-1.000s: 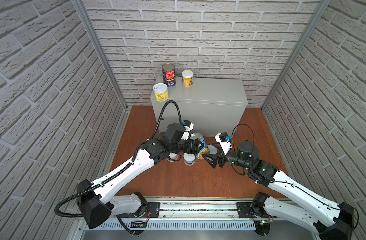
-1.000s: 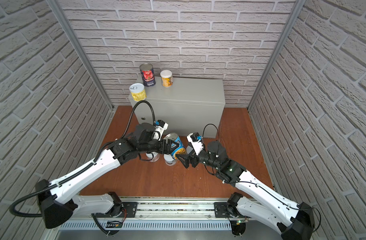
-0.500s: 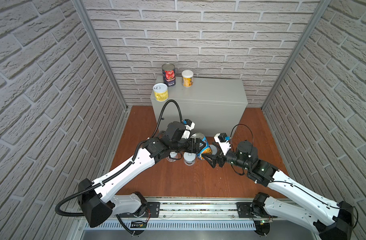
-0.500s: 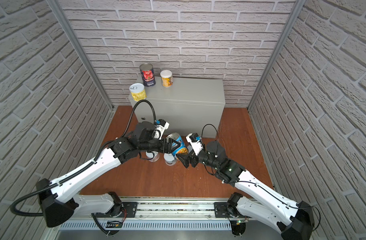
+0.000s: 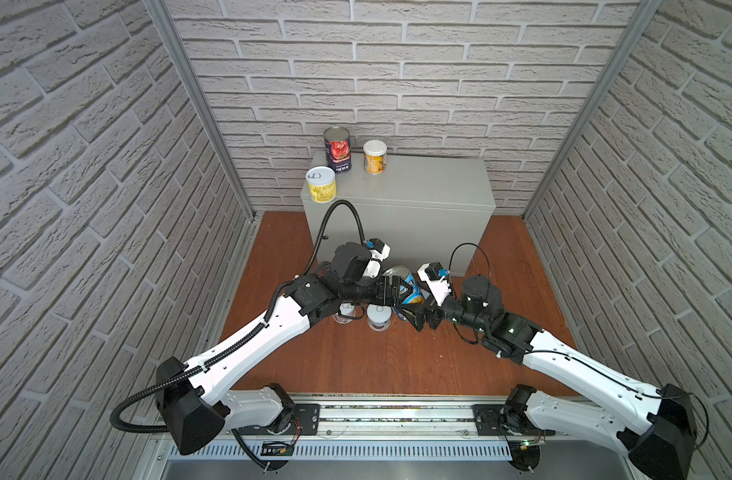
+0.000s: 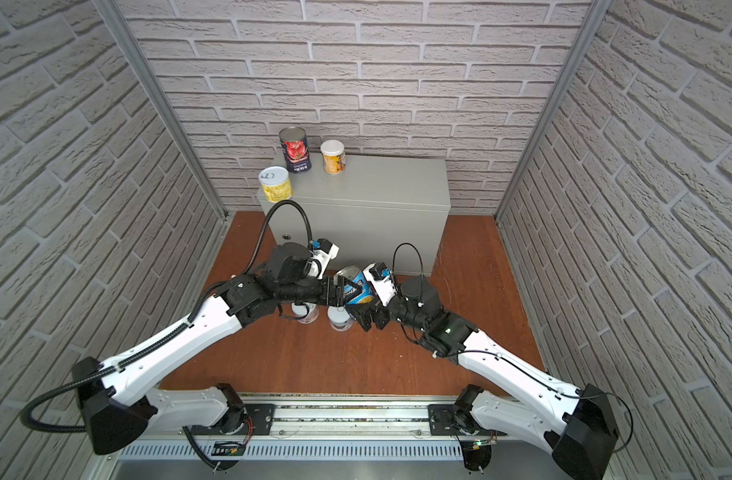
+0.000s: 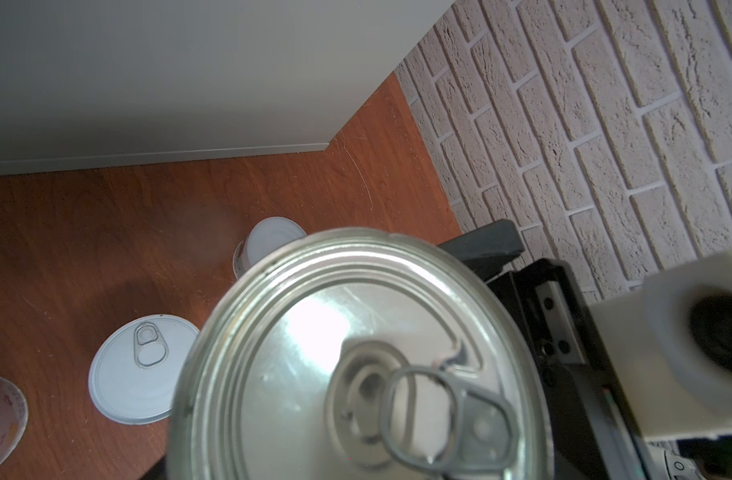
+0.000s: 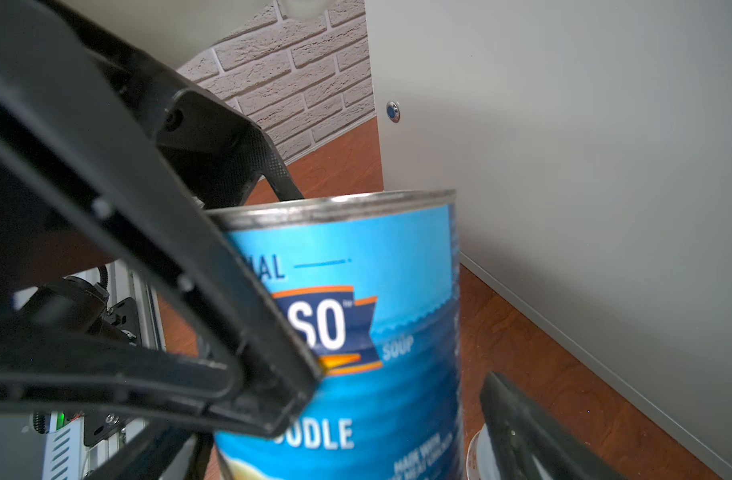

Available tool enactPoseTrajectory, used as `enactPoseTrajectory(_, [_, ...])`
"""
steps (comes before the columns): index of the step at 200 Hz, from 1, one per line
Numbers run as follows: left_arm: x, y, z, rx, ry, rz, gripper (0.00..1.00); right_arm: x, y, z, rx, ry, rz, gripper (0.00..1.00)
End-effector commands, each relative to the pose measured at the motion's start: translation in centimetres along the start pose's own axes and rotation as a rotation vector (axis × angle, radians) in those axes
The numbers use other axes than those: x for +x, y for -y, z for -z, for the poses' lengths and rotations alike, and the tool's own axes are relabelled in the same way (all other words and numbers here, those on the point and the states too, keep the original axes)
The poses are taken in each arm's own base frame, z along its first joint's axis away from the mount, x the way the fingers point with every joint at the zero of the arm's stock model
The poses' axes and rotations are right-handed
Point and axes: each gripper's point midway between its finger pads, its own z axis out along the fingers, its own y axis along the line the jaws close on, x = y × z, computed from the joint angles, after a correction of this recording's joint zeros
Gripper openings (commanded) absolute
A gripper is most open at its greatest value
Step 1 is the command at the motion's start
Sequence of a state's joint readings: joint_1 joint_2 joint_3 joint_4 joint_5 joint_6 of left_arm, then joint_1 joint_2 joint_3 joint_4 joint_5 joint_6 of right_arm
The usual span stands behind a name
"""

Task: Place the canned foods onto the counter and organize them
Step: 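Close the right gripper on the blue can beside the left gripper, then open the left gripper and lower it while the right gripper lifts the blue can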

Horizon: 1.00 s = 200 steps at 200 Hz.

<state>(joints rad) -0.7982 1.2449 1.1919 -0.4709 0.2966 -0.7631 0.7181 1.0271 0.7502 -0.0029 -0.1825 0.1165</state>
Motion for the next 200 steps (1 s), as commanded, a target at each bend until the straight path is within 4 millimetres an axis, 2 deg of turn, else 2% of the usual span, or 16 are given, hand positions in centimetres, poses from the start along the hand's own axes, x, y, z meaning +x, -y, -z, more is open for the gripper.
enactPoseTrajectory(1, [-5.5, 6.2, 3.6, 0.203, 0.221, -0.090, 0.38, -2.8, -0.7, 0.0, -0.023, 0.085, 0.015, 0.97])
enactPoseTrajectory(119, [-5.8, 6.8, 4.3, 0.230, 0.241, -0.080, 0.37, -2.8, -0.2, -1.7, -0.022, 0.137, -0.041, 0.97])
enactPoseTrajectory(185, [-6.1, 7.1, 4.8, 0.246, 0.255, -0.072, 0.37, -2.5, 0.3, -2.2, 0.004, 0.121, -0.013, 0.97])
enactPoseTrajectory(200, [-6.1, 7.1, 4.7, 0.247, 0.253, -0.071, 0.37, -2.1, 0.4, -2.6, 0.015, 0.102, 0.000, 0.92])
